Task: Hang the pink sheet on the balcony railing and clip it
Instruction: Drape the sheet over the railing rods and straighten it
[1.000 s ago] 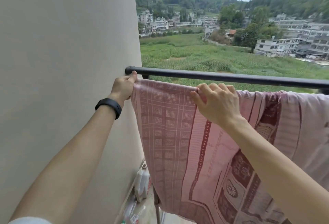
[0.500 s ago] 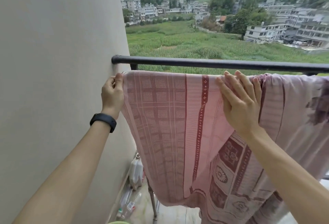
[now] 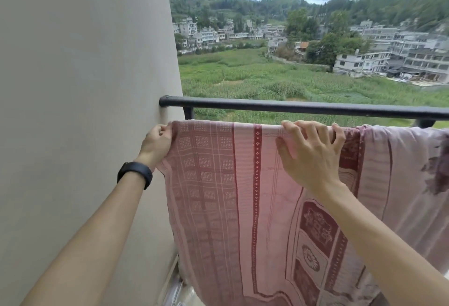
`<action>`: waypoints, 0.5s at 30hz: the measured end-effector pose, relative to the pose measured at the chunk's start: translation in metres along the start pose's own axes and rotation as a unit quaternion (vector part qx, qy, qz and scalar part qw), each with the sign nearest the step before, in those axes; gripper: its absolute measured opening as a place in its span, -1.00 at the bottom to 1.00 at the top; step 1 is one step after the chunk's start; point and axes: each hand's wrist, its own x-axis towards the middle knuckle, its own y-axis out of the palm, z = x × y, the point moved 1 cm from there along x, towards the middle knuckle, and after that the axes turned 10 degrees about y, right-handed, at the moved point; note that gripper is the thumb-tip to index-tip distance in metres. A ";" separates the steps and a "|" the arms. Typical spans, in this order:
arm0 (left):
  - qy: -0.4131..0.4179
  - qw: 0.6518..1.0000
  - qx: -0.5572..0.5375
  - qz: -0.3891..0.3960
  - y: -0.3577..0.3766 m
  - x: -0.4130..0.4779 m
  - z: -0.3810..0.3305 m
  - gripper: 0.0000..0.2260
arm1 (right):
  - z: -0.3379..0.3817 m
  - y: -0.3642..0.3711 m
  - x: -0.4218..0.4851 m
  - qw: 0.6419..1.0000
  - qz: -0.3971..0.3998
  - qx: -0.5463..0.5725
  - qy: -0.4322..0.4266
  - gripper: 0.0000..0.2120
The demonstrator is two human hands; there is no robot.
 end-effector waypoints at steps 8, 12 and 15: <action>0.042 0.991 -0.055 -0.111 -0.001 0.000 -0.018 -0.84 | -0.047 -0.006 -0.006 0.995 -0.092 -0.025 -0.040 -0.66; 0.040 0.996 -0.038 -0.067 0.008 0.001 -0.021 -0.81 | -0.055 -0.015 -0.007 0.997 -0.052 -0.015 -0.053 -0.60; 0.010 0.995 -0.015 -0.101 0.016 -0.001 -0.028 -0.82 | -0.052 -0.018 -0.008 0.999 0.004 -0.006 -0.046 -0.55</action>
